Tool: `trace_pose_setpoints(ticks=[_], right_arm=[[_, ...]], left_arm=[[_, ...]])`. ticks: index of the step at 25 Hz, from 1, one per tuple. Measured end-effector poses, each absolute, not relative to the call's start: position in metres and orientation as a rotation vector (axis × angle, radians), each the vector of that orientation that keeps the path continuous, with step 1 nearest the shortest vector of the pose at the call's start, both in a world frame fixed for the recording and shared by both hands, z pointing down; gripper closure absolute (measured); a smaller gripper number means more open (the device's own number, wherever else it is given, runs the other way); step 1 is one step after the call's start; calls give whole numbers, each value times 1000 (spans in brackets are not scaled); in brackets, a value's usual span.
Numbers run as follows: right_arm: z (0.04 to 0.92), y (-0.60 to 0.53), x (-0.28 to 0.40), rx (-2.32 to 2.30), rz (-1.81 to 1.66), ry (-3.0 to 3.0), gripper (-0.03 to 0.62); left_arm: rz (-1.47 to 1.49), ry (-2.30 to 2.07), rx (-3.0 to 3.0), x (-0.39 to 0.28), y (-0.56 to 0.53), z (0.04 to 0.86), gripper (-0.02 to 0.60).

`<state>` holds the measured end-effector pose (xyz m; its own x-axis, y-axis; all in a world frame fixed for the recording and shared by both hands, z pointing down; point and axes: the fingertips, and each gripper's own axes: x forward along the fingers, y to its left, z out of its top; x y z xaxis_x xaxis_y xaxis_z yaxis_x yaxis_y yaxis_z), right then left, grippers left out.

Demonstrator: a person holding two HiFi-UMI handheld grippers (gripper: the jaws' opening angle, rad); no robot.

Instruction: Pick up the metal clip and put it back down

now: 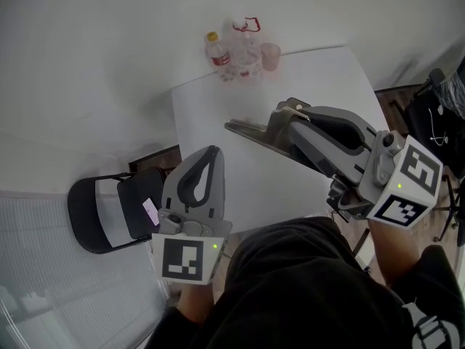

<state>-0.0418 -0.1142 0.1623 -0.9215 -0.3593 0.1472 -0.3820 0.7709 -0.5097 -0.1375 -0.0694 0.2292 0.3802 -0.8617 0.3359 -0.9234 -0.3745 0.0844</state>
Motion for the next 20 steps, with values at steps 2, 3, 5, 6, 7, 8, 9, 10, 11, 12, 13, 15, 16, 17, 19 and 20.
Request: trace_pose_setpoints(ticks=[2,3,5,6,7,8,9,10,11,12,13,15,16,17,19,20], right_arm=[[171,-113,-40,602,873,-2905,553],[177,-112,-40,596,888,-2896,553],[192,-110,-39,584,923,-2871,553],[200,-110,-40,580,939,-2856,553],[208,-110,-42,575,953,-2842,553],[217,-110,-44,570,966,-2829,553],[225,-110,-46,564,981,-2815,553],[233,-110,-47,557,996,-2801,553],[242,-110,-48,549,1012,-2787,553],[250,-110,-49,541,1028,-2773,553],[258,-109,-50,533,1045,-2760,553],[275,-107,-50,516,1077,-2735,553],[283,-107,-50,511,1091,-2722,553],[292,-108,-50,509,1103,-2709,553],[310,-109,-47,511,1129,-2683,553],[319,-109,-45,513,1141,-2671,553]], left_arm=[[358,-1575,2380,-135,-68,235,558],[368,-1571,2379,-134,-67,239,558],[387,-1558,2369,-132,-66,251,558],[394,-1551,2357,-132,-66,258,558],[399,-1544,2343,-133,-67,265,558],[404,-1538,2330,-135,-67,272,558],[411,-1532,2318,-136,-68,278,558],[419,-1527,2309,-137,-68,284,558],[427,-1523,2299,-138,-68,290,558],[432,-1520,2290,-138,-69,296,558],[437,-1516,2279,-138,-68,302,560],[454,-1504,2261,-137,-66,316,558],[466,-1496,2255,-137,-66,323,558],[478,-1488,2249,-137,-66,331,558],[511,-1467,2238,-136,-66,346,558],[527,-1459,2231,-135,-65,353,558]])
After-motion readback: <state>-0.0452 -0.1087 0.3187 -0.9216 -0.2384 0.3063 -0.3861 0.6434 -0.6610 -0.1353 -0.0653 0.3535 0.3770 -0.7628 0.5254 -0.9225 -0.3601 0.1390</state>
